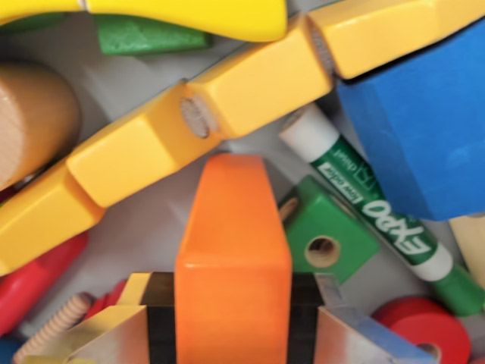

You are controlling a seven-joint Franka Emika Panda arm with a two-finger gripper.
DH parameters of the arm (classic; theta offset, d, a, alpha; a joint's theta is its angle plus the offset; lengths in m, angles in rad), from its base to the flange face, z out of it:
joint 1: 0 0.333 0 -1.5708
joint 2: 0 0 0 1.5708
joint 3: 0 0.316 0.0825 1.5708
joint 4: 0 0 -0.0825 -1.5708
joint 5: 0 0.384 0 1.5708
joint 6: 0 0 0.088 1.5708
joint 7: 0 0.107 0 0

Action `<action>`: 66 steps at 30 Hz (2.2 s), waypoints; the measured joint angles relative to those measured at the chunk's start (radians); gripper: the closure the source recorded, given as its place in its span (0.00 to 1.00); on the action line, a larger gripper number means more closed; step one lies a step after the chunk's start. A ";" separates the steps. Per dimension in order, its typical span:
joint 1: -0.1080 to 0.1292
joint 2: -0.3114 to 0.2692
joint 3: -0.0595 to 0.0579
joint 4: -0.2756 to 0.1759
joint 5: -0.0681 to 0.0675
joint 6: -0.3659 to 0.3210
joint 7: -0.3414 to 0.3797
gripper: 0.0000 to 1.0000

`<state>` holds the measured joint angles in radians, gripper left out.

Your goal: Pick an object from the bin

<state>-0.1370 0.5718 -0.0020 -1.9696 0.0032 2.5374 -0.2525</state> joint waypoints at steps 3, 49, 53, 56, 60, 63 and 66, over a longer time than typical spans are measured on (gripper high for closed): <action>0.000 -0.010 0.000 -0.001 0.000 -0.009 0.000 1.00; 0.000 -0.297 0.000 0.050 0.000 -0.345 0.000 1.00; 0.000 -0.318 0.000 0.069 0.000 -0.385 0.000 1.00; 0.000 -0.330 0.000 0.084 0.000 -0.411 0.000 1.00; 0.000 -0.346 0.000 0.102 0.000 -0.444 0.000 1.00; 0.000 -0.354 0.000 0.118 0.000 -0.470 0.000 1.00; 0.000 -0.361 0.000 0.132 0.000 -0.491 0.000 1.00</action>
<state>-0.1370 0.2106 -0.0022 -1.8376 0.0032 2.0464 -0.2525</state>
